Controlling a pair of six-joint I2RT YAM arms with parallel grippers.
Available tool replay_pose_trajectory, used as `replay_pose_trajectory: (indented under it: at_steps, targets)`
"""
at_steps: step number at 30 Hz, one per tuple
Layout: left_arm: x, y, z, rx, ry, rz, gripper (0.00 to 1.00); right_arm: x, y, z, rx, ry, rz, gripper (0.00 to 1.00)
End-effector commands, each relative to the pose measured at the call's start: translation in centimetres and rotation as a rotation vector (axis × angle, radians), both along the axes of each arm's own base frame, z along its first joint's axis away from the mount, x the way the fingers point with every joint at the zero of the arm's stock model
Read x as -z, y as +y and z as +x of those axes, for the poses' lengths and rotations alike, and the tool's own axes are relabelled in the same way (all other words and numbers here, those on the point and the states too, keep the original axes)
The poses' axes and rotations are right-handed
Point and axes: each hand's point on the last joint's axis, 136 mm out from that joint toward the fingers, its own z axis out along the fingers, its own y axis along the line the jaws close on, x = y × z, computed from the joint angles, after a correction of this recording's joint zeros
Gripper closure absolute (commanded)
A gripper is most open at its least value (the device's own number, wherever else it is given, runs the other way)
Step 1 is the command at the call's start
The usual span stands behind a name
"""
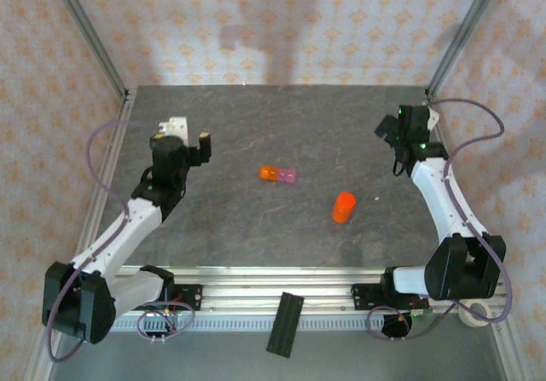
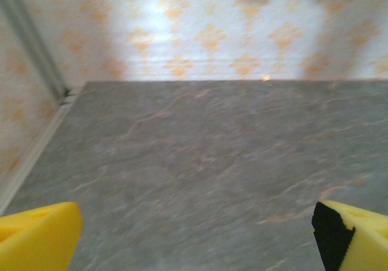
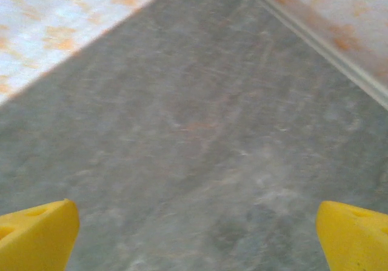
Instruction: Sort the pills into containers
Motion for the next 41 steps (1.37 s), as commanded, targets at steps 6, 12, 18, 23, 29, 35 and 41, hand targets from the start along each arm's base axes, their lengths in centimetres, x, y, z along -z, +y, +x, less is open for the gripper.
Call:
replay_pose_trajectory:
  at_steps: [6,12,18,23,29,35,41]
  targets:
    - [5.6,3.5,-2.0,-0.12,-0.065,0.042,0.0,2.7,-2.7,-1.1,0.03,-0.091,-0.237,0.0]
    - [8.5,3.3,-1.9,-0.092,-0.125,0.078,0.0,5.9,-2.8,-2.0,0.006,-0.159,-0.29,0.0]
    - [10.8,1.8,-0.1,0.009,-0.091,0.083,0.0,8.1,-1.3,-1.0,-0.087,-0.27,-0.284,0.0]
    - [12.6,2.3,1.2,0.008,-0.032,0.066,0.0,11.3,0.6,0.4,-0.197,-0.326,-0.262,0.0]
    - [13.2,3.9,2.5,-0.019,0.036,-0.022,0.0,11.9,1.3,1.3,-0.253,-0.229,-0.253,0.0]
    - [13.2,3.8,2.5,-0.018,0.033,-0.02,0.0,12.0,1.8,1.5,-0.272,-0.221,-0.262,0.01]
    - [13.2,3.9,2.5,-0.02,0.031,-0.019,0.0,12.0,1.7,1.5,-0.274,-0.234,-0.252,0.0]
